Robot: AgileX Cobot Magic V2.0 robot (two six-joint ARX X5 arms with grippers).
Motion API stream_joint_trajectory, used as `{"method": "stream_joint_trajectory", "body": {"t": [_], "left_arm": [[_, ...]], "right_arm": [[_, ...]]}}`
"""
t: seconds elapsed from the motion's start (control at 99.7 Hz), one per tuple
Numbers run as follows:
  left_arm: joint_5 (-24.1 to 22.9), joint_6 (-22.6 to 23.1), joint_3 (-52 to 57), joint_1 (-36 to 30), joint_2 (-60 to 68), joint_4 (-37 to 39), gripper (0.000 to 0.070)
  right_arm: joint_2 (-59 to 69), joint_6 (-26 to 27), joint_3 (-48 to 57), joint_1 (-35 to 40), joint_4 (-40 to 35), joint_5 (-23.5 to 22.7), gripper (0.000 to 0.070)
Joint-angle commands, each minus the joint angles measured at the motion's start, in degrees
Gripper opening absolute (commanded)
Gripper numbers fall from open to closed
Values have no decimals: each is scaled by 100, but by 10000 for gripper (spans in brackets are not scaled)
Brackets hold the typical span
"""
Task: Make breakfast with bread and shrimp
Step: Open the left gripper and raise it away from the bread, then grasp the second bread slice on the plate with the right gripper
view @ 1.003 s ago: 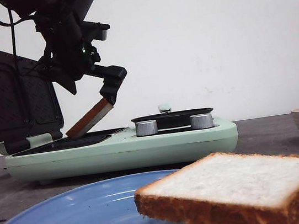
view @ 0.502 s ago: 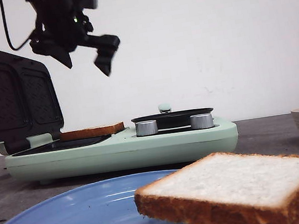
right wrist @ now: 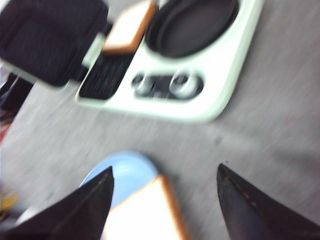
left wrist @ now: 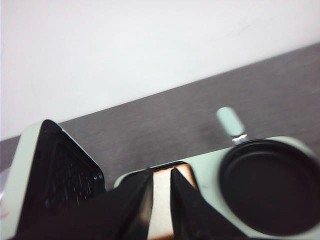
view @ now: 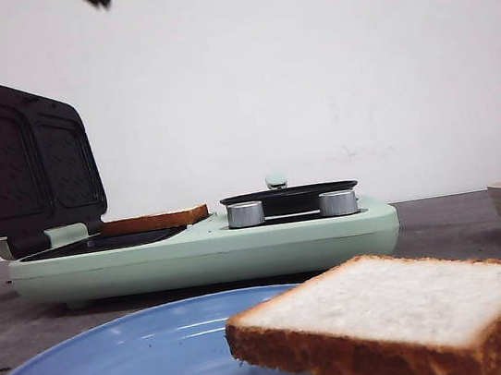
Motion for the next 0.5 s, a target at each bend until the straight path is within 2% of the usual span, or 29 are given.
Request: {"method": "stream_joint_trajectory", "body": {"t": [0.0, 0.09, 0.231, 0.341, 0.492], "left_arm": [[146, -356, 149, -63, -275, -234, 11], [269, -363, 149, -114, -737, -673, 11], [326, -363, 149, -177, -1390, -1364, 11], [581, -367, 146, -186, -1853, -1768, 11], [927, -363, 146, -186, -2299, -2079, 11]], "right_arm": [[297, 70, 63, 13, -72, -293, 389], [780, 17, 63, 15, -188, -623, 400], [1526, -24, 63, 42, -267, -887, 553], [2074, -208, 63, 118, -280, -1104, 553], [2736, -531, 63, 269, -282, -1143, 553]]}}
